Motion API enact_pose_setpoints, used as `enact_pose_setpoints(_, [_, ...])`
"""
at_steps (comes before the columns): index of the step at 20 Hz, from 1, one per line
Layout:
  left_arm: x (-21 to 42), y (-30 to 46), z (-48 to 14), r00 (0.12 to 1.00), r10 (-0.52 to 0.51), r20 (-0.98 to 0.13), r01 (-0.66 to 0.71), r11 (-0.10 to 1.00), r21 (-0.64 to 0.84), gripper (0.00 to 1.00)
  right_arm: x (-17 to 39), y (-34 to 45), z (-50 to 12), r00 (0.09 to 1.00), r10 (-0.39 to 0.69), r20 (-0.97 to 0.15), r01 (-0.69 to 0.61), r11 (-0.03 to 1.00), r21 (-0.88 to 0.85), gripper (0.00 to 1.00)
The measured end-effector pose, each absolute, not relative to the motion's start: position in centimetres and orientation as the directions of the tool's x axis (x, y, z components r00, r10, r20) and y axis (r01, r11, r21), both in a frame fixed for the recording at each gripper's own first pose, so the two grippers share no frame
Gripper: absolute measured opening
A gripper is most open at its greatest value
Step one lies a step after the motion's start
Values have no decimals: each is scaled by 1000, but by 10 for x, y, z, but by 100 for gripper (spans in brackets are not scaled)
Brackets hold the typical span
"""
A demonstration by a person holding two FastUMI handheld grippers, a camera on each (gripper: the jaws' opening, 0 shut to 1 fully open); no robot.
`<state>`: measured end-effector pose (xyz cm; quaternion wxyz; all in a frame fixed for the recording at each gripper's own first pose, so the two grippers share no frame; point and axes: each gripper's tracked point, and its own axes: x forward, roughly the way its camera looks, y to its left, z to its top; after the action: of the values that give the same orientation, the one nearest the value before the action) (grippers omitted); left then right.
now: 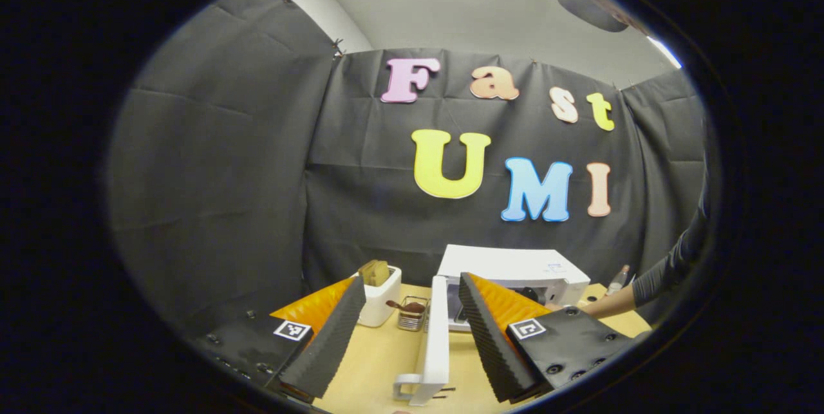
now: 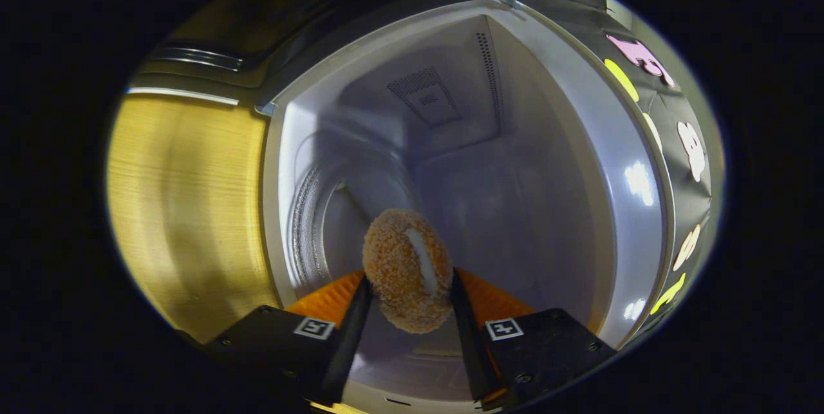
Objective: Open the microwave oven with the left hand, put the food in, and close the microwave oven.
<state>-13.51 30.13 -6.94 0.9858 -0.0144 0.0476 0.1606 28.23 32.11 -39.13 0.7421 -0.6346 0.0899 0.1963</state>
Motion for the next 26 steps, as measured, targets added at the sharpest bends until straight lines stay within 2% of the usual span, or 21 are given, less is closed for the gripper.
enact_pose_setpoints(1, [-136,302,-72,943,319,-99,-323,946,-21,94,278,323,-390,903,185,-387,-412,129,-902,94])
enact_pose_setpoints(2, [-137,303,-73,942,321,-99,-325,945,-27,96,277,323,-391,900,188,-393,-420,136,-897,95])
enact_pose_setpoints(5, [-136,299,-75,943,315,-105,-320,947,-29,94,267,322,-391,883,199,-425,-458,168,-873,96])
enact_pose_setpoints(9, [-129,289,-72,951,294,-95,-298,955,-20,96,243,315,-386,852,218,-476,-521,267,-811,96])
enact_pose_setpoints(13, [-122,277,-69,961,263,-82,-268,962,-51,94,208,316,-371,796,306,-522,-605,397,-690,96])
enact_pose_setpoints(17, [-113,273,-77,968,235,-88,-241,969,-61,96,160,309,-342,739,416,-530,-668,555,-496,96])
enact_pose_setpoints(21, [-105,269,-85,975,199,-101,-208,975,-83,94,123,281,-291,751,466,-467,-637,699,-327,96])
enact_pose_setpoints(23, [-100,264,-86,979,181,-97,-190,978,-86,96,110,264,-262,781,462,-419,-588,771,-246,96])
enact_pose_setpoints(26, [-89,252,-88,984,150,-93,-156,985,-69,94,85,229,-218,838,428,-338,-508,838,-199,96])
